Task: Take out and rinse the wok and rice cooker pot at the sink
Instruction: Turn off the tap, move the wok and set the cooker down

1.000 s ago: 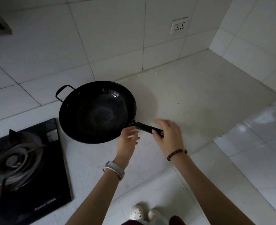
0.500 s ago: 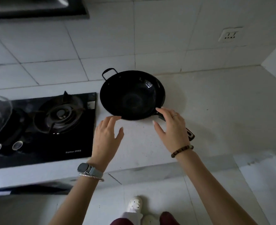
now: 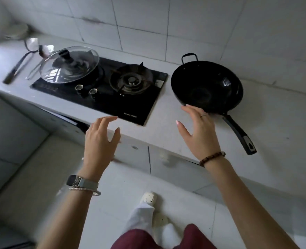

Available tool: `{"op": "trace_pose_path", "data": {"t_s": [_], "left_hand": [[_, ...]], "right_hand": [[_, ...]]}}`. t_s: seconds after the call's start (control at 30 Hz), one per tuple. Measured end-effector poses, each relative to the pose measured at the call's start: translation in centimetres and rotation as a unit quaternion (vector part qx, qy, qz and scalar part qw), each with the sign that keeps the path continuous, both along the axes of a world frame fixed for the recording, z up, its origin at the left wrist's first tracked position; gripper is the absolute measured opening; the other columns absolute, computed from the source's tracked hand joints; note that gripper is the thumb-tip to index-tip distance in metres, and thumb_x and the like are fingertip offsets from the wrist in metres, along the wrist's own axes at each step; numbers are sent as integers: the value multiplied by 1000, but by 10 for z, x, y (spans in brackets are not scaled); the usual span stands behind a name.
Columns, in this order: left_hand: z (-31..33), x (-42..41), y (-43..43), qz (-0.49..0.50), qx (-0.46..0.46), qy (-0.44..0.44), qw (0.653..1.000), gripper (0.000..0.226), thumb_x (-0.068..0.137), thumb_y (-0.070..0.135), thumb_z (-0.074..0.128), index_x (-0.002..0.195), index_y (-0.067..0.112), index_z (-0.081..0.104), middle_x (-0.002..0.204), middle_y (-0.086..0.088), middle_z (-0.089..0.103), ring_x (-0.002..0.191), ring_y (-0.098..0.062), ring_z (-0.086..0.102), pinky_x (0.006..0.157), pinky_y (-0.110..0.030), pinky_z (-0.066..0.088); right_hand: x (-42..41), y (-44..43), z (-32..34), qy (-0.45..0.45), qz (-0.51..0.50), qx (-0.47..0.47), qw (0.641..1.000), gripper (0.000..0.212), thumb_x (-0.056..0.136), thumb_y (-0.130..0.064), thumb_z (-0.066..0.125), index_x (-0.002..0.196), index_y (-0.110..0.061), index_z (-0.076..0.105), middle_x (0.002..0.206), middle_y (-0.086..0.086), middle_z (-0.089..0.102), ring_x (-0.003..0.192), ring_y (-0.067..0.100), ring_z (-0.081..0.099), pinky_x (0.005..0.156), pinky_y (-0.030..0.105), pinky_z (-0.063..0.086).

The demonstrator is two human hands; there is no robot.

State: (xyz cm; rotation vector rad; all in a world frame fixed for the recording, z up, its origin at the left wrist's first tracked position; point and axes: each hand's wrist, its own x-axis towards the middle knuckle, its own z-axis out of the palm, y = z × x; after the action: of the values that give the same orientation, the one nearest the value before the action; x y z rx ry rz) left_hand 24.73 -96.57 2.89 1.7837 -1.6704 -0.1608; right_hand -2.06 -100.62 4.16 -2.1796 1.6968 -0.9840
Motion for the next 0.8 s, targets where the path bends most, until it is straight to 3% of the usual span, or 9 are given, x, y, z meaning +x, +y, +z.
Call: {"op": "trace_pose_path", "data": {"t_s": [0.43,0.6,0.8], "left_hand": [[-11,164,126,238,-6,-24,971,30,89,11,63,119,16,62,114,-5,62,103,-23,56,93,-42,43],[-13,236,160,300,-12,15,954,28,90,13,62,117,19,63,113,-2,62,105,-21,57,94,-43,44],[-3,330,194,358,-44,33,932,26,89,22,54,114,20,64,108,2,64,101,-19,59,91,-47,47]], "right_hand": [[204,4,3,-12,241,15,970,37,93,-29,56,129,-19,55,134,1,53,120,14,47,107,35,34],[302,11,0,-14,312,15,950,38,93,-34,51,128,-20,56,130,1,56,120,18,51,104,42,39],[418,27,0,-9,371,22,928,44,92,-42,44,130,-23,53,133,-2,55,123,15,50,106,37,36]]}}
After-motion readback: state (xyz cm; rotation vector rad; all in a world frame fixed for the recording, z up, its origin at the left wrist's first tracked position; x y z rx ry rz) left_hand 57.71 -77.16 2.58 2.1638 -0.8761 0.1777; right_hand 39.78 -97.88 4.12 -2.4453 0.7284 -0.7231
